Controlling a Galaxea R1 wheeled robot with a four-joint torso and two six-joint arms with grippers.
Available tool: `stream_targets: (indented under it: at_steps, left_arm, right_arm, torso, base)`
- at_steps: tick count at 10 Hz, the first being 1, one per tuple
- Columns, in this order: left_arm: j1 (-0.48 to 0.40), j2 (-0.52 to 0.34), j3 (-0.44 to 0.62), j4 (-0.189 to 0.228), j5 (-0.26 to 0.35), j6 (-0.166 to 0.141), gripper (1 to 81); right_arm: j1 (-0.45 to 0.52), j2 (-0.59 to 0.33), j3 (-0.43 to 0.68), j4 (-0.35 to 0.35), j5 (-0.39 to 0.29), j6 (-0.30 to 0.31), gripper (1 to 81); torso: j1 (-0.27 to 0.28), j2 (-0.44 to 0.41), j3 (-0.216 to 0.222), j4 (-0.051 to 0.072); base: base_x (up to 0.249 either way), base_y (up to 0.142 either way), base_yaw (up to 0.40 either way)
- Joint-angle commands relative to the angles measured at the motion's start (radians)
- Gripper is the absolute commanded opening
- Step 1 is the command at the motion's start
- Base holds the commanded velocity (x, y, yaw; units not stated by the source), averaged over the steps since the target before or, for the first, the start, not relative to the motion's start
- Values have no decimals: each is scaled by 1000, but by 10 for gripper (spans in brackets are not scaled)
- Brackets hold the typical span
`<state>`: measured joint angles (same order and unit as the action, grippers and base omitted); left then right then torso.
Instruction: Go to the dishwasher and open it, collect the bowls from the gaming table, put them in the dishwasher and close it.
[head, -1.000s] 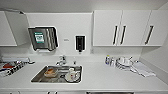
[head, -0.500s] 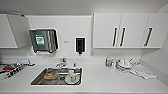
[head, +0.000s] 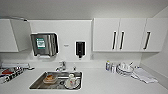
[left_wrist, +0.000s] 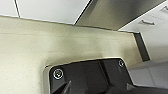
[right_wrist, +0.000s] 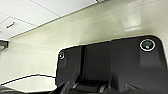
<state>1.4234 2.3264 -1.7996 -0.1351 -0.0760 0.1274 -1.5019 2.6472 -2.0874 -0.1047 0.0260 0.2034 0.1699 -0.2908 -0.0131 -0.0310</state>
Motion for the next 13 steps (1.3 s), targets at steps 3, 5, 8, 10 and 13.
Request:
stream_targets:
  at_steps: [3, 5, 8, 10, 13]
  left_arm:
    - [-183, -388, 483, 5, -2, -3, 811]
    - [-228, -453, 568, 5, -1, 0, 811]
    - [-275, -499, 614, 3, 1, -3, 811]
    - [-309, -519, 621, 0, 8, -6, 811]
    - [-413, -571, 689, -1, 16, -11, 811]
  right_arm:
    - [87, -80, 47, 49, -41, 2, 811]
    - [100, -148, 113, 88, -40, 2, 811]
    - [123, -237, 205, 118, -17, 4, 811]
    - [149, -303, 253, 152, -12, 4, 811]
    - [217, -433, 394, 197, -12, 4, 811]
  torso:
    - [106, -166, 0, 0]
    - [146, -232, -96, 0]
    - [200, -317, -163, 0]
    - [245, -387, -189, 0]
    - [301, -471, -189, 0]
  base:
    - [0, 0, 0]
    - [0, 0, 0]
    - [0, 0, 0]
    - [0, 0, 0]
    - [0, 0, 0]
